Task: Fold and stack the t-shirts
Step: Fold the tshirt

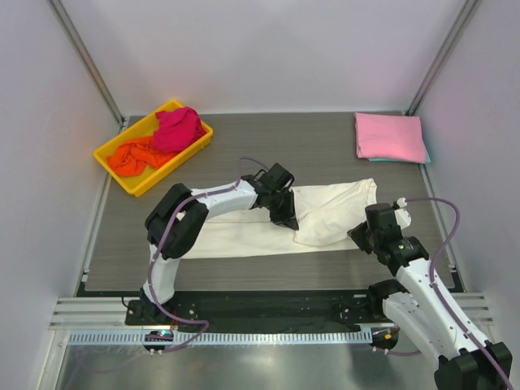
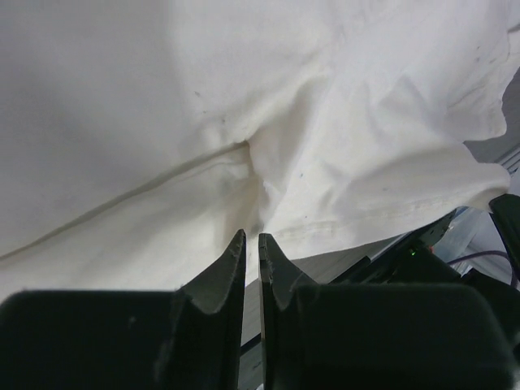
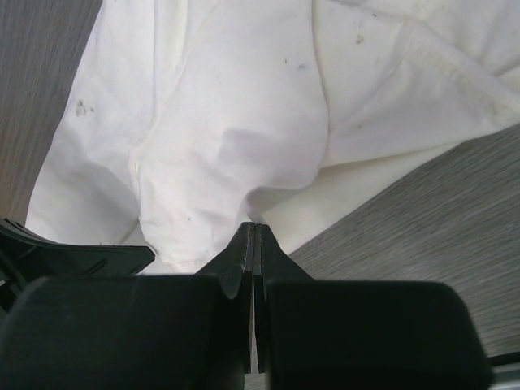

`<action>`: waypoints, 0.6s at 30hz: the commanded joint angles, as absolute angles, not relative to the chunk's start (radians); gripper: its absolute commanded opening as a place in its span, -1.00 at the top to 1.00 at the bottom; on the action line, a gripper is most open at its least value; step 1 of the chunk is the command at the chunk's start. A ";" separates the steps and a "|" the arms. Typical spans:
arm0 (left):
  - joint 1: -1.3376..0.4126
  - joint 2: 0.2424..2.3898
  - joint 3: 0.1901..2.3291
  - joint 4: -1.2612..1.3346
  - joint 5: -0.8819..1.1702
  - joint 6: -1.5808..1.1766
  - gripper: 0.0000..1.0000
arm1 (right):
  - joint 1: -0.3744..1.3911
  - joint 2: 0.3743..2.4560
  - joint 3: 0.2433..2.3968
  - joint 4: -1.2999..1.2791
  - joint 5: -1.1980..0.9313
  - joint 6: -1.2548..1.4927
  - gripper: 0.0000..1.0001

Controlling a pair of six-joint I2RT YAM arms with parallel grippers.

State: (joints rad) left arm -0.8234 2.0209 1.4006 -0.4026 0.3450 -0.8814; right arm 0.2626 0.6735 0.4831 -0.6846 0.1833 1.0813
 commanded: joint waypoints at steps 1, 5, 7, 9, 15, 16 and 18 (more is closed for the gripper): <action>-0.799 2.029 1.446 -0.399 0.371 -0.905 0.78 | 0.267 0.734 0.555 -0.588 0.258 1.040 0.98; -0.798 1.988 1.454 -0.407 0.348 -0.783 0.57 | 0.267 0.814 0.592 -0.555 0.252 1.019 0.98; -0.799 1.947 1.430 -0.407 0.328 -0.740 0.44 | 0.267 0.831 0.601 -0.551 0.253 1.015 0.97; -0.799 1.927 1.410 -0.403 0.328 -0.698 0.37 | 0.267 0.847 0.600 -0.543 0.265 1.014 0.98; -0.824 1.917 1.347 -0.339 0.377 -0.689 0.32 | 0.264 0.891 0.603 -0.489 0.275 1.016 0.98; -0.834 1.922 1.347 -0.337 0.379 -0.689 0.32 | 0.261 0.900 0.607 -0.485 0.273 1.014 0.98; -0.842 1.927 1.341 -0.336 0.380 -0.686 0.32 | 0.261 0.936 0.618 -0.469 0.275 1.008 0.97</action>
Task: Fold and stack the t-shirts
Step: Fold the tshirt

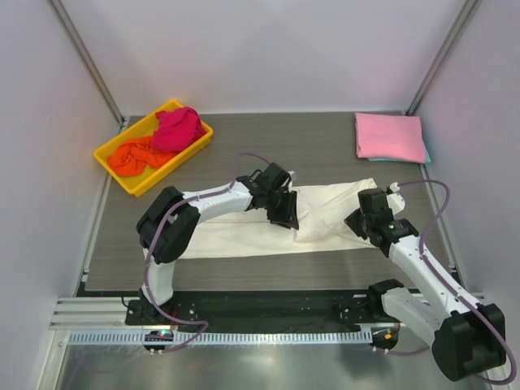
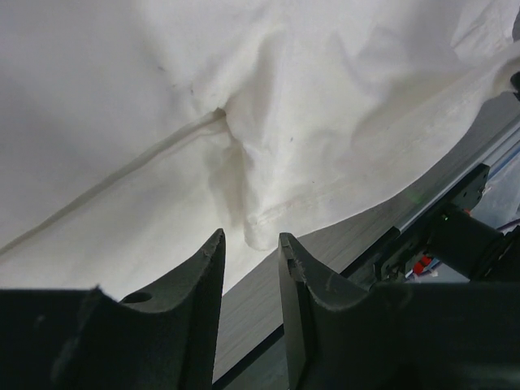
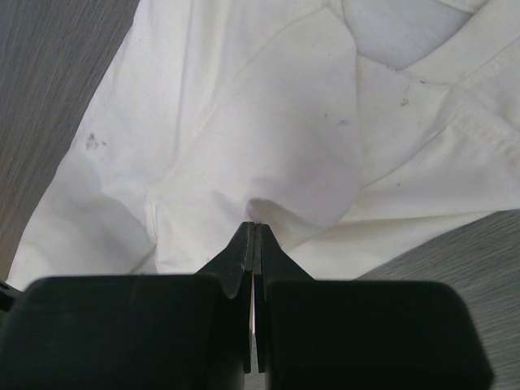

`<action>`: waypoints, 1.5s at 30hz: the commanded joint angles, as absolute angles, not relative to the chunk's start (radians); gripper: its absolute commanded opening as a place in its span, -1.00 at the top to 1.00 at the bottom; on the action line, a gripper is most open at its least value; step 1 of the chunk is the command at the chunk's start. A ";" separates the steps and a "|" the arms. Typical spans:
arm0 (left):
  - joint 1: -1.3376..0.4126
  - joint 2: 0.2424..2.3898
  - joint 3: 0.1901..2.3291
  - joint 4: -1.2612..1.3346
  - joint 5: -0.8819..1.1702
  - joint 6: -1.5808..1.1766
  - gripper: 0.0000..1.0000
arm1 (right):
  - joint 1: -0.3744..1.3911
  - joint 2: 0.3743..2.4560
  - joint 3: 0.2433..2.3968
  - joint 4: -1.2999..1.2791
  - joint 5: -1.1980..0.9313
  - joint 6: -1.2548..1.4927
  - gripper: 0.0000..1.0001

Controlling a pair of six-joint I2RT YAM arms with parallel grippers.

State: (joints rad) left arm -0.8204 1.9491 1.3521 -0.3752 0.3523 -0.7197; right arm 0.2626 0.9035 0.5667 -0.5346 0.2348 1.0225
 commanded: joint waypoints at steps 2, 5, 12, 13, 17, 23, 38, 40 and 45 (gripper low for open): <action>-0.850 1.925 1.332 -0.330 0.371 -0.684 0.32 | 0.255 0.960 0.626 -0.453 0.281 0.997 0.97; -0.850 1.911 1.309 -0.318 0.361 -0.684 0.32 | 0.247 1.000 0.650 -0.443 0.290 0.979 0.97; -0.857 1.881 1.289 -0.324 0.305 -0.690 0.32 | 0.173 1.086 0.670 -0.399 0.258 0.939 0.97; -0.857 1.881 1.290 -0.327 0.301 -0.690 0.32 | 0.166 1.095 0.670 -0.393 0.250 0.933 0.98; -0.870 1.875 1.305 -0.325 0.308 -0.684 0.32 | 0.127 1.120 0.667 -0.361 0.216 0.914 0.98; -0.920 1.902 1.331 -0.325 0.298 -0.673 0.33 | 0.103 1.147 0.669 -0.341 0.172 0.897 0.98; -0.965 1.980 1.371 -0.270 0.265 -0.672 0.35 | 0.095 1.150 0.657 -0.296 0.132 0.927 0.98; -0.968 1.971 1.371 -0.267 0.243 -0.669 0.35 | 0.092 1.164 0.670 -0.291 0.127 0.930 0.98; -0.979 1.911 1.356 -0.267 0.109 -0.603 0.23 | 0.089 1.198 0.702 -0.278 0.114 0.931 0.98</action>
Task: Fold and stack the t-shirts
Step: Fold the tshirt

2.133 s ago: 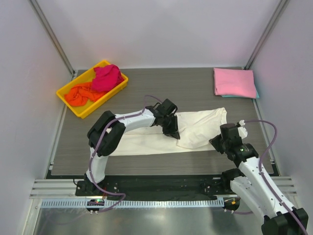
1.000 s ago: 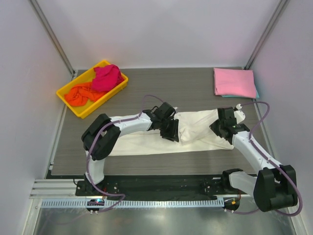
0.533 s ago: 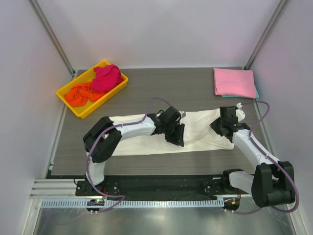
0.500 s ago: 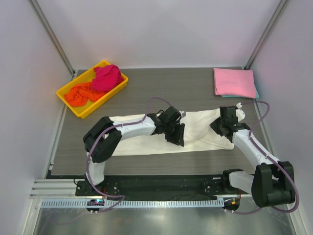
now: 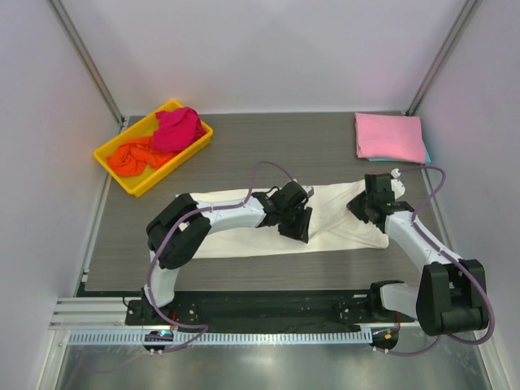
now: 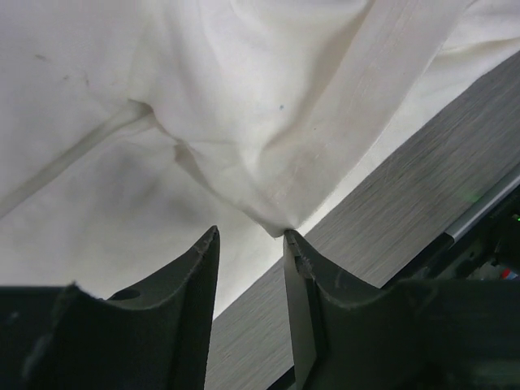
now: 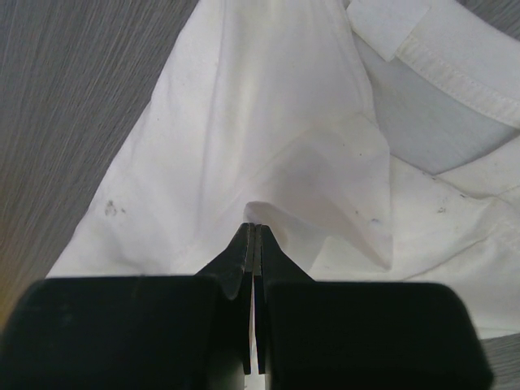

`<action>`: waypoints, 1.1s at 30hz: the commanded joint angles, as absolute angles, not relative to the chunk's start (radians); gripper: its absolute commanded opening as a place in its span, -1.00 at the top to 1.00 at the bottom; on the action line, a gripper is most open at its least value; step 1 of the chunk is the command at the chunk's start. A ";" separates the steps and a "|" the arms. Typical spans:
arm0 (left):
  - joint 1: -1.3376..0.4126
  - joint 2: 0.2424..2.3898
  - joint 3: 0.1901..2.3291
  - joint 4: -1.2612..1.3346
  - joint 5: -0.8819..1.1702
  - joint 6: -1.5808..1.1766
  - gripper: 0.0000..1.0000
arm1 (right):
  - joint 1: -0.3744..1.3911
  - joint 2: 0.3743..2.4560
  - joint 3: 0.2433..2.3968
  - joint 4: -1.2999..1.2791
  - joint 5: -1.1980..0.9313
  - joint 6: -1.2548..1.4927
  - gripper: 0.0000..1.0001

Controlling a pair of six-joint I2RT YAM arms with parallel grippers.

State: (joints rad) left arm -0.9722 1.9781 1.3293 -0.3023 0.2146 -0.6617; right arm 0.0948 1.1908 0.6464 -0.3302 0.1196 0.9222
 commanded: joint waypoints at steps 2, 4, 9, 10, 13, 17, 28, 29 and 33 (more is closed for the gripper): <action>-0.980 1.904 1.356 -0.267 0.085 -0.557 0.21 | 0.087 1.213 0.707 -0.267 0.107 0.931 0.98; -0.982 1.905 1.362 -0.268 0.052 -0.520 0.19 | 0.083 1.233 0.713 -0.261 0.100 0.930 0.98; -1.005 1.908 1.374 -0.259 0.026 -0.408 0.11 | 0.078 1.255 0.713 -0.247 0.078 0.931 0.98; -1.011 1.913 1.381 -0.256 0.015 -0.391 0.13 | 0.078 1.256 0.712 -0.244 0.077 0.931 0.97; -1.019 1.921 1.388 -0.245 0.021 -0.362 0.14 | 0.075 1.264 0.707 -0.235 0.072 0.934 0.97; -1.019 1.947 1.414 -0.239 0.067 -0.341 0.12 | 0.074 1.272 0.709 -0.229 0.060 0.933 0.98; -1.019 1.993 1.436 -0.241 0.133 -0.316 0.12 | 0.072 1.267 0.709 -0.224 0.045 0.946 0.98; -1.019 1.993 1.437 -0.241 0.132 -0.314 0.12 | 0.074 1.266 0.707 -0.225 0.044 0.945 0.98; -1.019 2.005 1.447 -0.241 0.129 -0.308 0.12 | 0.072 1.264 0.704 -0.225 0.044 0.950 0.98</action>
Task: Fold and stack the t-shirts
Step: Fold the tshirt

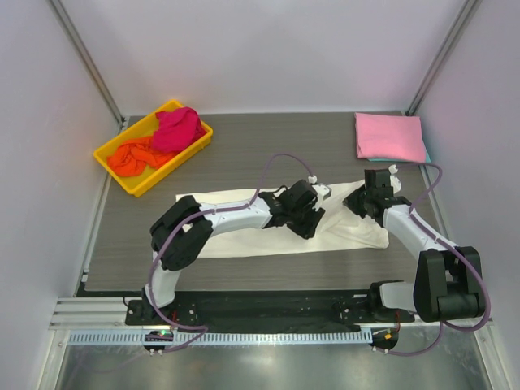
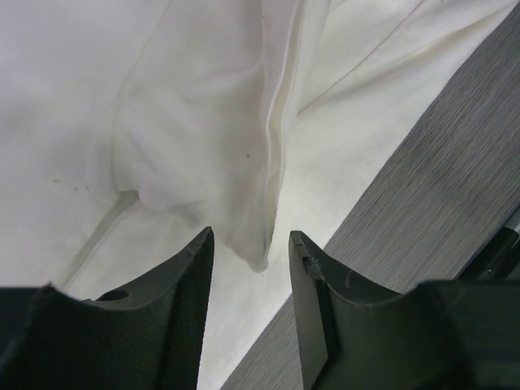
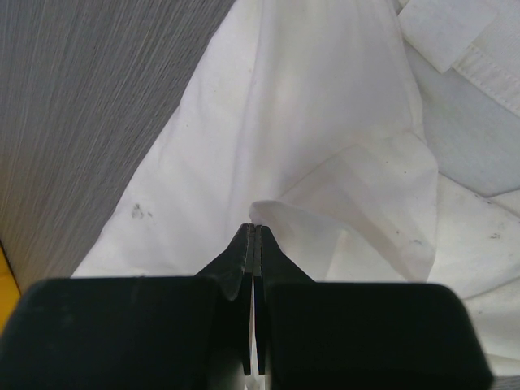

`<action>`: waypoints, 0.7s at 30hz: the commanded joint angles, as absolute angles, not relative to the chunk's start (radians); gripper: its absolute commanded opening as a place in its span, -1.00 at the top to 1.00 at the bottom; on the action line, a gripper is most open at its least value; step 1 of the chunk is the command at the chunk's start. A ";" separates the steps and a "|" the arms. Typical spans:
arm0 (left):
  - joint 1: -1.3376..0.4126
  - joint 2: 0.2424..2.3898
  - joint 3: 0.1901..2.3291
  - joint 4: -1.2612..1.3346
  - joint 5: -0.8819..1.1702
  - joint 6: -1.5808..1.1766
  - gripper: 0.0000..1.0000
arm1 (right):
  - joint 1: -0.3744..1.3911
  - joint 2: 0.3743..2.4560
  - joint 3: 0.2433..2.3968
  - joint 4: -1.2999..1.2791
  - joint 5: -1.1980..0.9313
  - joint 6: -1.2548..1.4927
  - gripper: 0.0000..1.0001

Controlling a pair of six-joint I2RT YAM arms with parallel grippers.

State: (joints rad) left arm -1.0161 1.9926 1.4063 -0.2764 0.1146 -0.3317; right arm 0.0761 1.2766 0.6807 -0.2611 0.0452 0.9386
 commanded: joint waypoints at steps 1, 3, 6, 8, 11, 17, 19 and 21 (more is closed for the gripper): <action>-1.019 2.008 1.450 -0.241 0.132 -0.308 0.14 | 0.074 1.262 0.704 -0.224 0.044 0.948 0.98; -1.019 2.013 1.454 -0.238 0.129 -0.308 0.17 | 0.071 1.261 0.703 -0.224 0.044 0.950 0.98; -1.019 2.026 1.459 -0.238 0.137 -0.310 0.29 | 0.071 1.258 0.695 -0.222 0.043 0.951 0.98; -1.019 2.034 1.460 -0.236 0.127 -0.317 0.52 | 0.068 1.253 0.693 -0.221 0.041 0.951 0.98; -1.019 2.033 1.473 -0.239 0.077 -0.324 0.99 | 0.054 1.247 0.692 -0.221 0.040 0.945 0.98; -1.008 2.063 1.571 -0.320 -0.035 -0.322 0.99 | 0.023 1.243 0.696 -0.229 0.058 0.919 0.98; -1.000 2.082 1.612 -0.337 -0.046 -0.324 1.00 | 0.020 1.249 0.698 -0.230 0.064 0.910 0.98; -0.997 2.094 1.641 -0.342 -0.049 -0.321 1.00 | 0.017 1.247 0.696 -0.242 0.075 0.911 0.98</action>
